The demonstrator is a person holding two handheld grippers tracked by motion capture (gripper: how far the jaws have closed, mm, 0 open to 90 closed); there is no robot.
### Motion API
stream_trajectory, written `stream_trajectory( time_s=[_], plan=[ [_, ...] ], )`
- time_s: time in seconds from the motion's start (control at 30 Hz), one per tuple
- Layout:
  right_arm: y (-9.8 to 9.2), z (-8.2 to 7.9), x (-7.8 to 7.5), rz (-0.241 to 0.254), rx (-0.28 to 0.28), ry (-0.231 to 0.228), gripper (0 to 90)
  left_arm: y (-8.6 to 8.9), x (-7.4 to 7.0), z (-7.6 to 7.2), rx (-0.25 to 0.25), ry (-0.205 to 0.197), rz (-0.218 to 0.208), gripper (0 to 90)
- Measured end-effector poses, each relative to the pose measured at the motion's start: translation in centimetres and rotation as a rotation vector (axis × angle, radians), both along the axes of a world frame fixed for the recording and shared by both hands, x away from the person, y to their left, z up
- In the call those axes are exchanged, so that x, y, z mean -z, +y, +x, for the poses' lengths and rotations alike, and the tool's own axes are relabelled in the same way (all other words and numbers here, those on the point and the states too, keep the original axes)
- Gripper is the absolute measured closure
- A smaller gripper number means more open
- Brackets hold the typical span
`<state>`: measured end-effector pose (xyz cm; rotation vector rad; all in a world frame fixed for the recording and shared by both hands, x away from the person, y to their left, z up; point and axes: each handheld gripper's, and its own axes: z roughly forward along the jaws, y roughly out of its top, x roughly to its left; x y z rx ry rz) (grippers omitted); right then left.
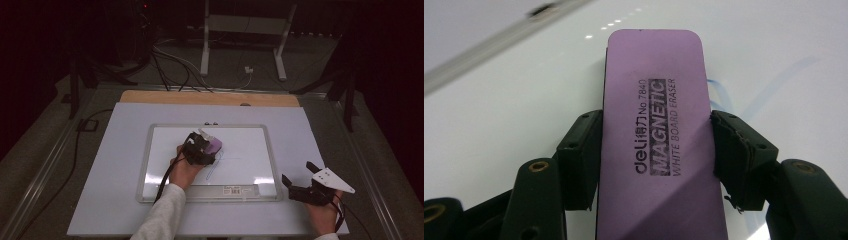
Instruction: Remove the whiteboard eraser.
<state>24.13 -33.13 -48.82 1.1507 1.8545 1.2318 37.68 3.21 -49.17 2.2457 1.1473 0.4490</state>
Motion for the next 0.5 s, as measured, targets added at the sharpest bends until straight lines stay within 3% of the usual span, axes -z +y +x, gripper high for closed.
stream_trajectory(
  time_s=[0.1, 0.17, 0.23, 0.27, 0.37, 0.5],
  plan=[
    [-0.2, 0.0, 0.0, 0.003, 0.003, 0.001, 0.0, 1.0, 0.0, 1.0, -0.076, -0.003, 0.011, 42.2],
    [-0.2, 0.0, 0.0, 0.004, 0.004, 0.001, 0.0, 1.8, 0.0, 1.6, -0.115, 0.017, -0.012, 42.2],
    [-0.2, 0.0, 0.0, 0.003, 0.002, 0.001, 0.0, 1.8, 0.0, 1.8, -0.116, 0.026, -0.018, 42.2],
    [-0.2, 0.1, 0.0, 0.002, 0.002, 0.000, 0.0, 1.6, 0.0, 1.6, -0.108, 0.016, 0.000, 42.2],
    [-0.1, 0.1, 0.0, 0.000, 0.001, 0.002, 0.0, 0.9, -0.1, 1.1, -0.059, 0.021, -0.003, 42.2],
    [0.0, 0.0, 0.0, 0.000, -0.001, 0.000, 0.0, -0.4, -0.3, 0.1, 0.045, 0.033, 0.016, 42.2]
  ],
)
